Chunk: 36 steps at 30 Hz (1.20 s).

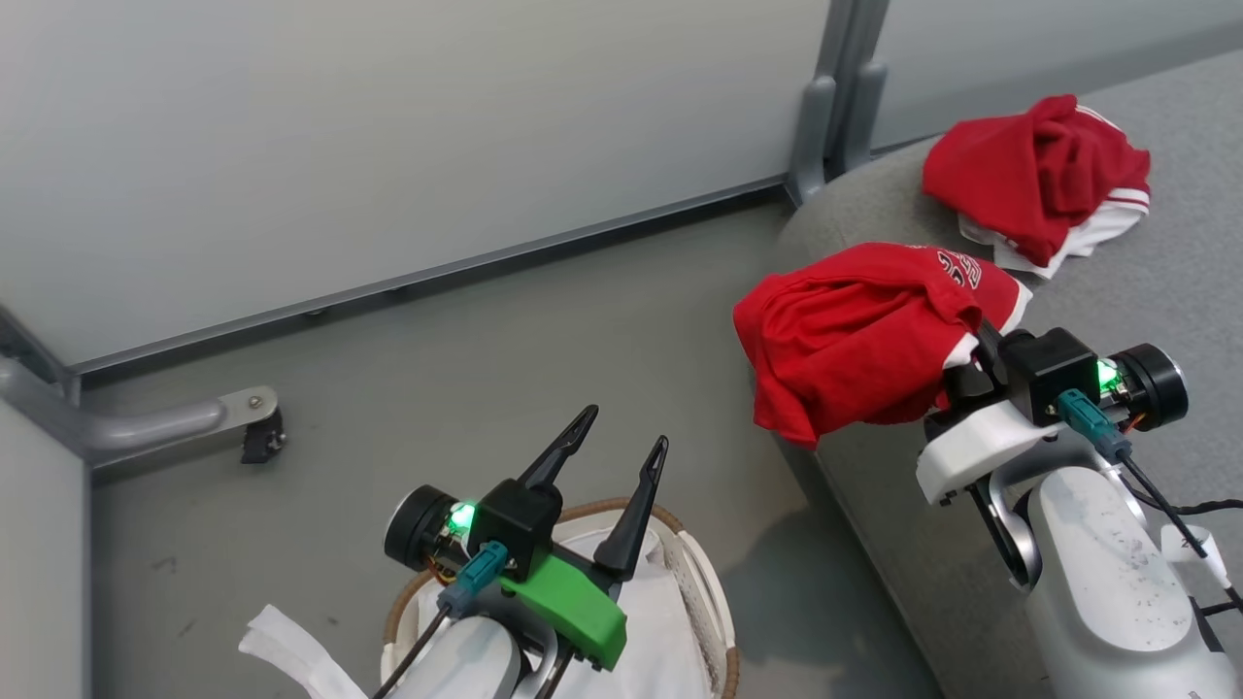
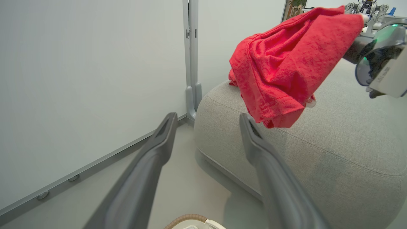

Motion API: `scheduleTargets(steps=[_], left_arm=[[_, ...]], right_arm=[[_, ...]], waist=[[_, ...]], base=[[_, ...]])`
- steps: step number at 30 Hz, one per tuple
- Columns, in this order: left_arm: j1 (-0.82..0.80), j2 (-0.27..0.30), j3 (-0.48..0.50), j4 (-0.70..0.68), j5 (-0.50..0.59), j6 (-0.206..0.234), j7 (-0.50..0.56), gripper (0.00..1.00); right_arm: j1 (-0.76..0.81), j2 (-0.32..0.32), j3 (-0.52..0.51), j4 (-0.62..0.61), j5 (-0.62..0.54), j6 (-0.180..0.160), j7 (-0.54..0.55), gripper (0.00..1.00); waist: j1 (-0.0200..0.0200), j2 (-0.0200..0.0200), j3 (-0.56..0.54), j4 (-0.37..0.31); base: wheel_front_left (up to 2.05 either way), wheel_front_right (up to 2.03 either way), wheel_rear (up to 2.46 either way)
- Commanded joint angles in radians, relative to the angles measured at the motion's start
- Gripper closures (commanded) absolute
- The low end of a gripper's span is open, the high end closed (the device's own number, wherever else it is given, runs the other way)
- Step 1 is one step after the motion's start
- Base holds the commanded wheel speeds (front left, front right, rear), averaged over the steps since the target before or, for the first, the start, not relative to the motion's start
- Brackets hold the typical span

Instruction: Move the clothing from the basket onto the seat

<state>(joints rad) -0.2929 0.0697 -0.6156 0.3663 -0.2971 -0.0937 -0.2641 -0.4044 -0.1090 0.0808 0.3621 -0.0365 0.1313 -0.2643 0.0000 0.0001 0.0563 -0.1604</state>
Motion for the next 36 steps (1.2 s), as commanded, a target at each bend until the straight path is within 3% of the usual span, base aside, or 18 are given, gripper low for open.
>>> scheduleTargets(steps=[1, 13, 22, 29, 36], left_arm=[[-0.018, -0.004, 0.007, 0.0, 0.013, -0.005, 0.0, 0.0], [-0.053, -0.003, 0.014, 0.022, 0.057, -0.027, 0.0, 0.0], [-0.084, 0.013, 0.013, 0.018, 0.081, -0.033, 0.0, 0.0], [-0.142, 0.036, 0.009, 0.005, 0.1, -0.036, 0.0, 0.0], [-0.222, 0.052, -0.002, -0.009, 0.125, -0.036, 0.0, 0.0]], right_arm=[[-0.003, 0.0, -0.005, -0.007, 0.0, -0.001, 0.0, 1.0], [0.002, 0.024, -0.05, -0.03, 0.0, -0.001, 0.0, 1.0], [-0.086, 0.01, -0.115, -0.058, -0.016, -0.001, 0.0, 1.0], [-0.321, -0.063, -0.212, -0.003, 0.037, -0.001, 0.0, 1.0], [-0.586, -0.225, -0.284, 0.139, 0.037, -0.001, 0.001, 1.0]], waist=[[0.0, -0.0001, 0.061, -0.087], [0.0, -0.0001, 0.138, -0.223], [0.0, -0.0001, 0.221, -0.222], [0.0, -0.0001, 0.334, -0.169], [0.0, -0.0001, 0.474, -0.088]], base=[[0.0, 0.0, 0.0], [0.0, 0.0, 0.0], [0.0, 0.0, 0.0], [0.0, 0.0, 0.0], [0.0, 0.0, 0.0]])
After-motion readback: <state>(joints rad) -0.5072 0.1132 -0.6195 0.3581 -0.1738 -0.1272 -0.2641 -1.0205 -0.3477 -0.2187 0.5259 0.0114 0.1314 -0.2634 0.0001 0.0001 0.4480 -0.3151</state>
